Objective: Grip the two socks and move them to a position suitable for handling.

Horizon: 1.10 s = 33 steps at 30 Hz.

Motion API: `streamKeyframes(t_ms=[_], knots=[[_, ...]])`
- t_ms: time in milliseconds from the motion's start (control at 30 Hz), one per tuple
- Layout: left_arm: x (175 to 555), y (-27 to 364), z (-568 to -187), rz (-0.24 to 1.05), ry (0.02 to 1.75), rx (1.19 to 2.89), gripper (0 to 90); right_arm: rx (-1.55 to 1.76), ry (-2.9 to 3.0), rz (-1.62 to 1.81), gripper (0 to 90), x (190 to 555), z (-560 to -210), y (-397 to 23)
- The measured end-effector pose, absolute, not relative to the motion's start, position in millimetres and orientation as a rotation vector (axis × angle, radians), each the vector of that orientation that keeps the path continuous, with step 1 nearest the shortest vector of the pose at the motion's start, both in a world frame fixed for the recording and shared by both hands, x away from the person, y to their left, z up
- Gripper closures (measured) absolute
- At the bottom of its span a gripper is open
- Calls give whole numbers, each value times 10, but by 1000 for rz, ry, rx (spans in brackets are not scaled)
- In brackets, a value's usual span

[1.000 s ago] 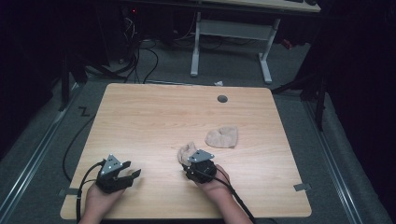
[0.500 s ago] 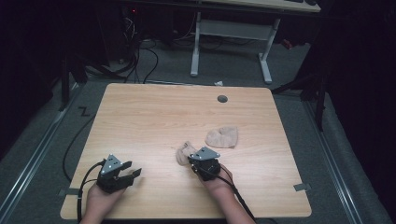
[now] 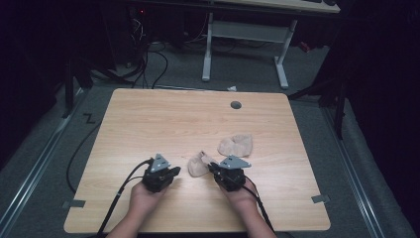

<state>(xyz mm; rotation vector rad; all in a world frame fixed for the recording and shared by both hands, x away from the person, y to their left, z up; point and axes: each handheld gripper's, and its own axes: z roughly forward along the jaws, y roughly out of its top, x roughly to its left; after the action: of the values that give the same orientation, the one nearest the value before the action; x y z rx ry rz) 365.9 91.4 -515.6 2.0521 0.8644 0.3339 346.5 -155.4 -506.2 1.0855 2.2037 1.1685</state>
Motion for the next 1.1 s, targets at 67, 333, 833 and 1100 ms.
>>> streamKeyframes(t_ms=[67, 333, 833, 1100], knots=[[3696, 741, -5136, 350, 835, 2069, 900, 1088, 2209, 1179, 832, 3476, -5079, -1564], [3815, 508, -5278, 383, 815, 2206, 885, 1107, 2196, 1204, 831, 3458, -5066, -1597], [3641, 964, -5280, 393, 837, 2204, 857, 1181, 2152, 1145, 830, 3489, -5109, -1796], [3628, 1078, -5290, 394, 848, 2189, 819, 1183, 2195, 1082, 731, 3513, -5176, -1738]])
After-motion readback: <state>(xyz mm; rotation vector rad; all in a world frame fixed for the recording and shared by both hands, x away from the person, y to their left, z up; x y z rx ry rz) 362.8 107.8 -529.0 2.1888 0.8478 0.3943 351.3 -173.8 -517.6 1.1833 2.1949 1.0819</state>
